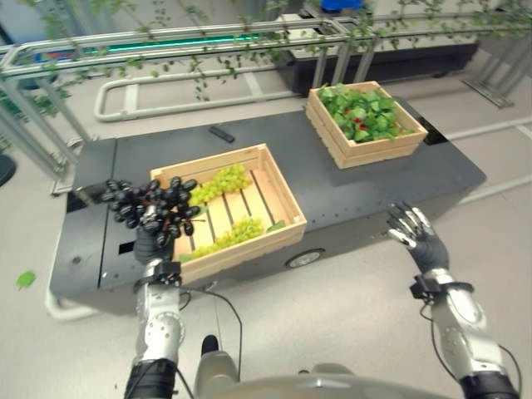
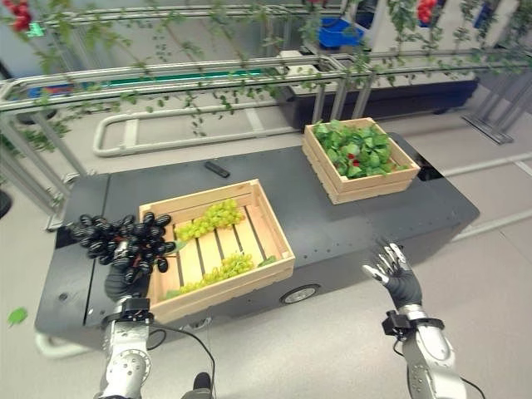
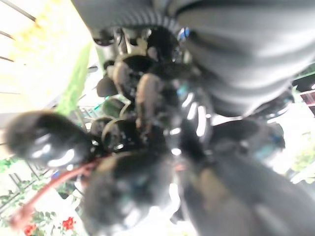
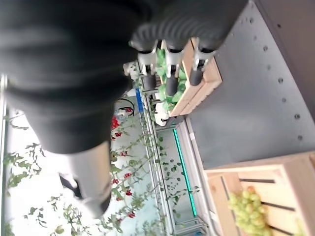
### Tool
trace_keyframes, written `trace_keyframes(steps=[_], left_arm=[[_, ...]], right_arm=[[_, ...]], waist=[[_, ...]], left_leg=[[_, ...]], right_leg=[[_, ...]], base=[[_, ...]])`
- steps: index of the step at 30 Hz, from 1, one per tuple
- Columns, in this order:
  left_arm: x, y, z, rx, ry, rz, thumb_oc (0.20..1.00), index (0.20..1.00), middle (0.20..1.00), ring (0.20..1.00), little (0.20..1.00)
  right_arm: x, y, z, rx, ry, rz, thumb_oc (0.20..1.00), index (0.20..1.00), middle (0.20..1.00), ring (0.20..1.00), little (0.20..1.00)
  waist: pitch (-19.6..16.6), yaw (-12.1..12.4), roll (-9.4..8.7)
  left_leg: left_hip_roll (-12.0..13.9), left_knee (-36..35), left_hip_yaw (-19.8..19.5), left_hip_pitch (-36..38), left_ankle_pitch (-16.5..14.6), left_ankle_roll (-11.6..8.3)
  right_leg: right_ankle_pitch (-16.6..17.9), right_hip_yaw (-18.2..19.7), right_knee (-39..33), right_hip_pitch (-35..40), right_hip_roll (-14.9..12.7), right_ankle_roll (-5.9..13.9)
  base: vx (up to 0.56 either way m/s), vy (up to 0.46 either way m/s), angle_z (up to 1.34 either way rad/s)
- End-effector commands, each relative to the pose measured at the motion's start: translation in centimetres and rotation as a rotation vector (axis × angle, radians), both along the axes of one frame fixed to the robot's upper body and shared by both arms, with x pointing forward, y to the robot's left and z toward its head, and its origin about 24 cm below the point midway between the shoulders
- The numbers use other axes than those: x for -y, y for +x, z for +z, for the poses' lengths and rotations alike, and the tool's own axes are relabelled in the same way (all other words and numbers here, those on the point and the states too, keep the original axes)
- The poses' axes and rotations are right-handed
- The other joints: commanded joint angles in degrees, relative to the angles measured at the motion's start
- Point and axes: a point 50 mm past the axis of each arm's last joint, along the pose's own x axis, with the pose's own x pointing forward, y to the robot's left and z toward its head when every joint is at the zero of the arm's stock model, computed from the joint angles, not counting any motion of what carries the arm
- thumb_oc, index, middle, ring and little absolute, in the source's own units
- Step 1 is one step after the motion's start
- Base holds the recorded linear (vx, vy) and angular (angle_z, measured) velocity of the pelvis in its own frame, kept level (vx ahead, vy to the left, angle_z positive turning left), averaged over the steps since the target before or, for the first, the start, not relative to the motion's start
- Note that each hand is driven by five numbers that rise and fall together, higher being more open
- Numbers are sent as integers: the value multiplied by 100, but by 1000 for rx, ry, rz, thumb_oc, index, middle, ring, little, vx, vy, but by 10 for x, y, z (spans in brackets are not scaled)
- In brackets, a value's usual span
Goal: Pick up the fruits from the basket on one side to the basket on the other side
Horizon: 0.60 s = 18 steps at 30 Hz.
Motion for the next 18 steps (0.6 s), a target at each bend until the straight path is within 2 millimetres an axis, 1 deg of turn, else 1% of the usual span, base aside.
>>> trace_keyframes(steps=[1, 2, 3, 4, 5, 6, 7, 9, 10, 11, 12, 13, 14, 15, 16, 17, 18], left_arm=[[-6, 14, 47, 210, 157, -28, 200, 200, 200, 200, 200], [-3, 14, 44, 202, 159, -40, 200, 200, 200, 200, 200], [-3, 14, 44, 202, 158, -49, 200, 200, 200, 200, 200], [-3, 14, 44, 202, 158, -49, 200, 200, 200, 200, 200], [0, 11, 40, 195, 162, -77, 200, 200, 200, 200, 200], [1, 10, 40, 196, 168, -86, 200, 200, 200, 200, 200], [1, 9, 38, 187, 168, -91, 200, 200, 200, 200, 200], [4, 11, 40, 192, 170, -104, 200, 200, 200, 200, 200], [6, 11, 41, 193, 174, -112, 200, 200, 200, 200, 200], [6, 11, 41, 193, 174, -112, 200, 200, 200, 200, 200], [9, 15, 43, 204, 173, -125, 200, 200, 200, 200, 200], [10, 16, 44, 205, 169, -134, 200, 200, 200, 200, 200], [13, 18, 43, 202, 168, -145, 200, 200, 200, 200, 200], [13, 19, 43, 197, 175, -150, 200, 200, 200, 200, 200], [12, 18, 42, 191, 186, -146, 200, 200, 200, 200, 200], [10, 17, 43, 184, 202, -139, 200, 200, 200, 200, 200], [9, 17, 43, 182, 204, -133, 200, 200, 200, 200, 200]], right_arm=[[4, 8, 29, 164, -6, -31, 1000, 1000, 1000, 1000, 1000], [7, 8, 33, 180, -20, -48, 1000, 1000, 1000, 1000, 1000], [8, 8, 33, 181, -19, -56, 1000, 1000, 1000, 1000, 1000], [8, 8, 33, 181, -19, -55, 1000, 1000, 1000, 1000, 1000], [7, 8, 31, 180, -4, -58, 1000, 1000, 1000, 1000, 1000], [7, 7, 30, 180, 5, -60, 1000, 1000, 1000, 1000, 1000], [7, 5, 28, 178, 23, -67, 1000, 1000, 1000, 1000, 1000], [5, 2, 25, 175, 38, -74, 1000, 1000, 1000, 1000, 1000], [5, 1, 24, 172, 42, -80, 1000, 1000, 1000, 1000, 1000], [5, 1, 24, 172, 42, -80, 1000, 1000, 1000, 1000, 1000], [7, -2, 23, 173, 57, -109, 1000, 1000, 1000, 1000, 1000], [8, -3, 22, 175, 60, -126, 1000, 1000, 1000, 1000, 1000], [10, -5, 21, 173, 61, -142, 1000, 1000, 1000, 1000, 1000], [10, -4, 20, 170, 58, -146, 1000, 1000, 1000, 1000, 1000], [9, -3, 20, 168, 58, -148, 1000, 1000, 1000, 1000, 1000], [8, -1, 18, 161, 55, -148, 1000, 1000, 1000, 1000, 1000], [6, 0, 17, 154, 59, -146, 1000, 1000, 1000, 1000, 1000]], waist=[[-2, 137, -154], [64, 153, -211], [59, 139, -287], [55, 137, -284], [13, 108, -422], [-43, 81, -480], [-139, 34, -499], [-290, -70, -506], [-351, -124, -468], [-360, -133, -480], [-459, -290, -405], [-512, -386, -337], [-550, -449, -271], [-576, -467, -243], [-568, -456, -263], [-556, -418, -311], [-513, -377, -343]], left_leg=[[-368, -483, 67, -640, 405, 192], [-389, -286, 266, -761, 357, 192], [-450, 127, 317, -771, 224, 218], [-448, 131, 314, -778, 223, 218], [-719, 1004, 239, -665, -385, 330], [-856, 1419, 221, -614, -686, 389], [-917, 1697, 258, -474, -893, 437], [-895, 1836, 413, -180, -1128, 495], [-852, 1765, 511, 61, -1294, 500], [-869, 1736, 509, 55, -1262, 504], [-823, 1414, 844, 497, -1581, 522], [-759, 961, 1088, 721, -1654, 534], [-696, 502, 1279, 845, -1581, 499], [-695, 313, 1284, 851, -1545, 465], [-733, 268, 1186, 841, -1548, 457], [-847, 266, 1050, 810, -1556, 496], [-884, 294, 1019, 816, -1593, 515]], right_leg=[[536, -94, -898, 147, -40, 224], [640, -244, -1040, 160, -79, 187], [750, -337, -1132, 136, -134, 191], [752, -339, -1133, 132, -131, 190], [860, -420, -1246, 71, -254, 189], [897, -472, -1301, 57, -322, 168], [926, -560, -1382, 51, -365, 146], [969, -770, -1484, 52, -414, 162], [973, -875, -1504, 50, -417, 176], [988, -882, -1514, 39, -431, 178], [1027, -1163, -1568, -2, -457, 221], [1074, -1343, -1632, -8, -472, 263], [1132, -1531, -1673, -12, -502, 304], [1162, -1628, -1692, -17, -524, 324], [1220, -1636, -1740, -34, -551, 342], [1283, -1617, -1775, -41, -594, 370], [1324, -1624, -1737, -18, -624, 380]], base=[[-197, -193, 73], [-237, -196, 89], [-238, -196, 88], [-287, -201, 81], [-258, -167, 46], [-293, -204, 19], [-112, -104, 4], [-55, -62, 67], [-25, -21, 96], [-35, 21, 100], [-47, 56, 93], [-80, 103, 96], [-73, 104, 110], [-82, 102, 122], [-41, 94, 133], [-7, 92, 83], [17, 95, 52]])
